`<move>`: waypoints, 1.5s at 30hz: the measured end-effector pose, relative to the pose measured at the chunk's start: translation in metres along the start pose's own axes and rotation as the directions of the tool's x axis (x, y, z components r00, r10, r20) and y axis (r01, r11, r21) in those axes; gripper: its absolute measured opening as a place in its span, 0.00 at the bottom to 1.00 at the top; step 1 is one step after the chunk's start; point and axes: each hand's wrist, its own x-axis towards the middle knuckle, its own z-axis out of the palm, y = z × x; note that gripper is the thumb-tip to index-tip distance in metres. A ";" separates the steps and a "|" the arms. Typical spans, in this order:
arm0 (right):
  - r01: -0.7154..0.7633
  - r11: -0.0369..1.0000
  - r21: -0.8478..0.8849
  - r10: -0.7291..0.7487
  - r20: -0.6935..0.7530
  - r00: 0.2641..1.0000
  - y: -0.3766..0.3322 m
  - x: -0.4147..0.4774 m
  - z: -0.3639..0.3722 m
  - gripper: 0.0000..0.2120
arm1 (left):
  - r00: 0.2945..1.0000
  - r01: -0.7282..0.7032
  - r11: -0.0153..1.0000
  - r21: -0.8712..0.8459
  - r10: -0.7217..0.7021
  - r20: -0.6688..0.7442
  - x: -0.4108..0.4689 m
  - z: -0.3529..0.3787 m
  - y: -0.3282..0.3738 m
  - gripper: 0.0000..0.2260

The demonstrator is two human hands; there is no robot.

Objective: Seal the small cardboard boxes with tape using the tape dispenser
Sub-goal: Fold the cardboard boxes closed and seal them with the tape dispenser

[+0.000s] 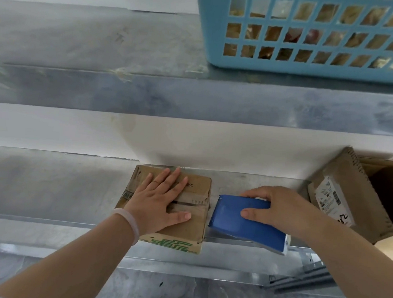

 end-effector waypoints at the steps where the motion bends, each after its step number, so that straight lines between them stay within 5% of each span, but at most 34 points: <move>1: 0.004 1.000 -0.024 -0.004 -0.007 1.000 -0.004 0.001 0.001 0.20 | 1.000 0.002 1.000 -0.001 -0.002 0.001 0.000 0.000 0.000 0.40; 5: 0.014 0.989 -0.146 -0.017 -0.020 1.000 -0.020 0.004 0.002 0.21 | 1.000 0.007 1.000 -0.005 -0.007 0.005 0.000 -0.002 0.001 0.40; 8: 0.084 0.848 -0.524 -0.051 0.077 0.996 -0.022 0.003 0.016 0.20 | 1.000 0.009 1.000 -0.014 -0.009 -0.002 0.000 -0.001 0.000 0.40; 14: -0.021 0.968 -0.252 -0.010 -0.123 0.992 -0.004 -0.012 -0.016 0.17 | 1.000 0.014 1.000 -0.017 -0.014 -0.016 -0.002 -0.002 0.001 0.40; 16: -0.014 0.953 -0.303 -0.049 -0.199 0.979 0.001 -0.017 -0.024 0.18 | 0.999 0.016 0.999 -0.028 -0.017 -0.032 -0.002 -0.002 0.002 0.39; 18: -0.021 0.856 -0.516 -0.092 -0.193 0.977 0.007 -0.018 -0.024 0.21 | 0.999 0.013 0.999 -0.042 -0.014 -0.044 -0.002 -0.002 0.001 0.40; 20: -0.016 0.655 -0.755 -0.144 -0.146 0.979 0.016 -0.014 -0.015 0.25 | 0.998 0.012 0.998 -0.054 -0.015 -0.053 -0.002 -0.002 0.002 0.40; 23: 0.065 0.440 -0.895 -0.196 -0.025 0.980 0.043 0.001 0.000 0.27 | 0.998 0.022 0.998 -0.054 -0.025 -0.054 -0.003 -0.003 0.002 0.38; 27: 0.106 0.448 -0.888 -0.403 -0.095 0.910 0.081 0.002 0.027 0.21 | 0.997 0.021 0.998 -0.068 -0.026 -0.075 -0.004 -0.003 0.002 0.38; 29: 0.159 0.455 -0.876 -0.463 -0.080 0.883 0.086 -0.009 0.045 0.31 | 0.996 0.018 0.997 -0.077 -0.024 -0.082 -0.003 -0.003 0.002 0.39; 33: 0.086 0.549 -0.831 -0.370 -0.150 0.917 0.077 -0.015 0.067 0.43 | 0.996 0.010 0.997 -0.082 -0.017 -0.090 -0.003 -0.002 0.002 0.39; 37: 0.033 0.598 -0.801 -0.311 -0.193 0.931 0.072 -0.006 0.088 0.31 | 0.995 0.014 0.997 -0.079 -0.022 -0.093 -0.003 -0.001 0.001 0.37; 45: 0.010 0.651 -0.759 -0.057 -0.035 0.998 0.078 -0.002 0.107 0.31 | 0.995 0.002 0.997 -0.083 -0.010 -0.103 -0.003 -0.002 0.000 0.38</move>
